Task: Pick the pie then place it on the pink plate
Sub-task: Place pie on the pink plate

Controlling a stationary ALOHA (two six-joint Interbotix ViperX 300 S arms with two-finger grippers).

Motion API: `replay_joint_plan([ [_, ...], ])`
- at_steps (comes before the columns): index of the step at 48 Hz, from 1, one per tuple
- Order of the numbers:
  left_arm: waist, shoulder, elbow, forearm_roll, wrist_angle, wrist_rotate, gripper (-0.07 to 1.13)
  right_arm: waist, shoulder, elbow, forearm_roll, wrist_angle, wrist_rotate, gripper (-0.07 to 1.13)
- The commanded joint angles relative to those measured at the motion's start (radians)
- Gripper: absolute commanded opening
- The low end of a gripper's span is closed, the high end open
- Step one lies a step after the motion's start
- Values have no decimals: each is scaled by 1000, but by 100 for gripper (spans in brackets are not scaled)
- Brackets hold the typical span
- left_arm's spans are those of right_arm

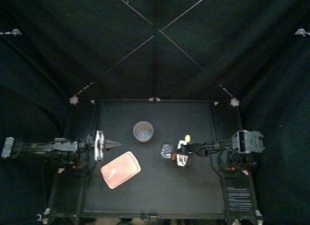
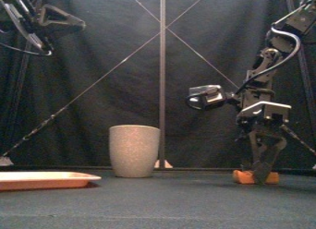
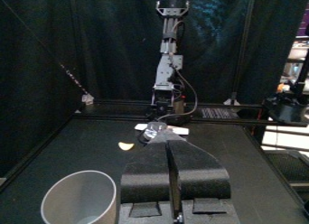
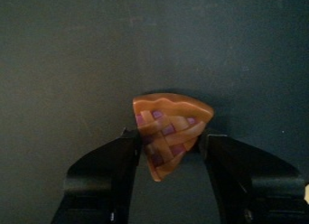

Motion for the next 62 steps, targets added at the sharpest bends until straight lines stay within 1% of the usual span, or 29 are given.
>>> replay_joint_plan([
  [1, 5, -2, -14, 0, -5, 0, 0, 11, -6, -18, 5, 0, -2, 69],
  [7, 5, -3, -14, -2, -5, 0, 0, 32, -14, -57, 5, 3, -2, 67],
  [11, 6, -3, -14, -2, -5, 2, 0, 61, -14, -107, 3, 3, -2, 67],
  [17, 11, -3, -14, -2, -5, 2, 0, 114, 5, -235, -6, 0, -5, 67],
  [22, 20, -2, -12, -3, -5, 2, 0, 132, 51, -344, -23, 2, -5, 67],
  [29, 31, -3, -12, -3, -11, -2, 0, 141, 170, -518, -63, 2, -2, 67],
  [41, 38, -3, -14, -3, -11, -3, 0, 146, 428, -861, -87, 20, -3, 67],
  [47, 41, -2, -12, -3, -11, -3, 0, 144, 534, -1022, -112, 64, -2, 67],
  [52, 41, -3, -9, -3, -11, -2, 0, 147, 606, -1135, -123, 130, -3, 67],
  [62, 49, -3, -2, -2, -11, 2, 0, 161, 706, -1299, -114, 202, -2, 71],
])
